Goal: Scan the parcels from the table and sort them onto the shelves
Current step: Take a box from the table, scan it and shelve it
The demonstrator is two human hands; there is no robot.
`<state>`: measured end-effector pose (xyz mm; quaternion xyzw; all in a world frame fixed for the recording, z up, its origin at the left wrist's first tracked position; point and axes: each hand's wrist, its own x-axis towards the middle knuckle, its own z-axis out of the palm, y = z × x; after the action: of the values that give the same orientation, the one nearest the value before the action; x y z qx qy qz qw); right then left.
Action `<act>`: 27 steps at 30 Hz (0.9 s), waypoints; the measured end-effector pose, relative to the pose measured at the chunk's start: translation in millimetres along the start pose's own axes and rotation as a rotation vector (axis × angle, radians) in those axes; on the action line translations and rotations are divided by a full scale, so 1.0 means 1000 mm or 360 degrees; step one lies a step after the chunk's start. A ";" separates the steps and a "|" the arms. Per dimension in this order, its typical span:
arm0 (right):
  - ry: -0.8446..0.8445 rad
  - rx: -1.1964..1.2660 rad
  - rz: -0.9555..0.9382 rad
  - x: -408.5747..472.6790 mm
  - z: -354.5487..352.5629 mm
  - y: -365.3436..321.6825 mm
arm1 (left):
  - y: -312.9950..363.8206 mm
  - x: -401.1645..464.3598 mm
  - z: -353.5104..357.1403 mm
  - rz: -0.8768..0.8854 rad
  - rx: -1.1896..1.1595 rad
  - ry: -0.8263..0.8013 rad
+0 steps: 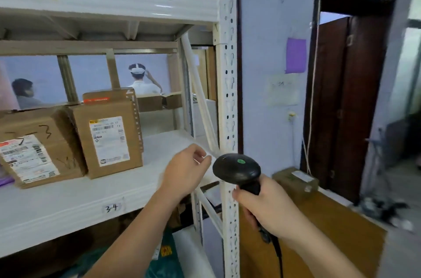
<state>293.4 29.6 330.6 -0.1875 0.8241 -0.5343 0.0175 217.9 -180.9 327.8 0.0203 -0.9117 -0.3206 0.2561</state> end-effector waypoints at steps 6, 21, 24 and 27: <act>0.0405 -0.0023 0.0274 -0.077 -0.057 0.033 | 0.079 -0.023 0.088 0.0437 -0.0266 -0.0495; 0.0938 -0.0108 0.0562 -0.195 -0.207 0.086 | 0.208 -0.053 0.305 0.0657 -0.0035 -0.1261; 0.0992 -0.0150 0.0573 -0.204 -0.232 0.102 | 0.230 -0.061 0.329 0.0583 0.0021 -0.1292; 0.1007 -0.0126 0.0641 -0.208 -0.253 0.119 | 0.248 -0.065 0.357 0.0569 0.0056 -0.1292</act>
<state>394.0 361.6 297.3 0.1520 0.8291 -0.5194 -0.1404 134.8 233.5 209.3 -0.2610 -0.9329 -0.2375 -0.0718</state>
